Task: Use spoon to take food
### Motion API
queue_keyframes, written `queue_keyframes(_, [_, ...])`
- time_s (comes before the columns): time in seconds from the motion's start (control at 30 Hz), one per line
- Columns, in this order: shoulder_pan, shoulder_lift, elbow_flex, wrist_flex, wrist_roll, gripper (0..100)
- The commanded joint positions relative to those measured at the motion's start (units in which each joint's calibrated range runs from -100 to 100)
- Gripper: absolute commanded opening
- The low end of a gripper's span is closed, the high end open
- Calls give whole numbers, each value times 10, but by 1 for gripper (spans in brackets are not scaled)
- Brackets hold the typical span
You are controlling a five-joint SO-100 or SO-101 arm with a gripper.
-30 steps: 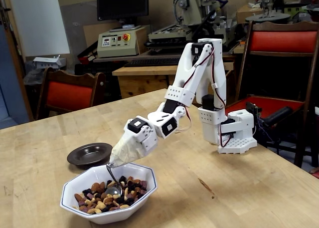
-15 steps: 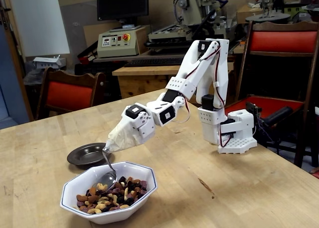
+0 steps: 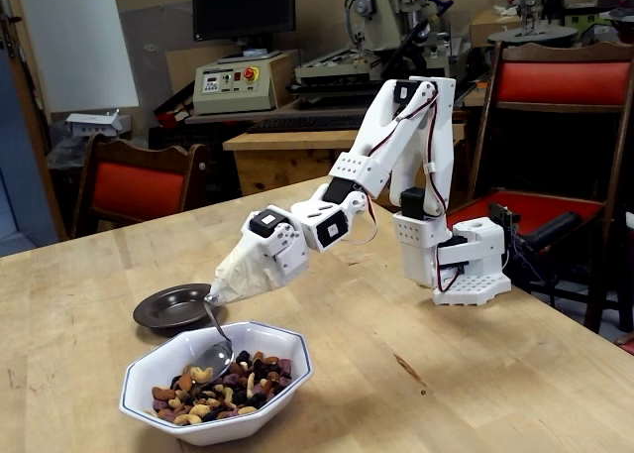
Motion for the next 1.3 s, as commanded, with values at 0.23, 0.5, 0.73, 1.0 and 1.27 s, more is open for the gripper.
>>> queue_keyframes(0.23, [55,-57,-8,-3,-13,5])
queue_keyframes(0.5, [56,-154,-4,2,-51,5])
queue_keyframes(0.73, [56,-177,-4,3,-57,5])
queue_keyframes(1.0, [80,-177,-4,3,-56,5])
queue_keyframes(1.27, [143,-176,-3,3,-57,5])
